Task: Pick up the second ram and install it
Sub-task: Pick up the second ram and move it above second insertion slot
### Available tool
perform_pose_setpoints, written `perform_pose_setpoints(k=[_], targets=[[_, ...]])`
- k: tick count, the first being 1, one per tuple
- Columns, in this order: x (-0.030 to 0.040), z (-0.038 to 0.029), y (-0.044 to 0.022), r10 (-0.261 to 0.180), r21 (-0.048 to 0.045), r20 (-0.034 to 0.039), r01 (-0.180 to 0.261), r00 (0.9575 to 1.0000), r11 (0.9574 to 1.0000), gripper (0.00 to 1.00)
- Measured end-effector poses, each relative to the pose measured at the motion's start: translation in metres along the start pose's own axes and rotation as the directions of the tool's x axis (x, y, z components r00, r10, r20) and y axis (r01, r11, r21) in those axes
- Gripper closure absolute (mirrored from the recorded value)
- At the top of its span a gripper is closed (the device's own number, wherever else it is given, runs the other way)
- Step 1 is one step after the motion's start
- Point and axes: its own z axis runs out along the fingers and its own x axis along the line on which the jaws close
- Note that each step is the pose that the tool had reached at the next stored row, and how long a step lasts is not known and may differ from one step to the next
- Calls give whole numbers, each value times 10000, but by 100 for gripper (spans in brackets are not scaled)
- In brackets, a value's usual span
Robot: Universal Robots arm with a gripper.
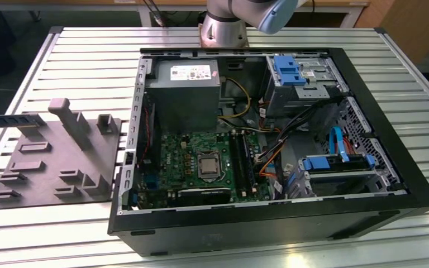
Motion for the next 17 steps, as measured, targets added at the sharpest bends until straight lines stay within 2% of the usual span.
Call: perform_pose_setpoints(k=[17], targets=[[-2, -39, 2, 0, -1, 0, 0, 10000, 10000, 88]])
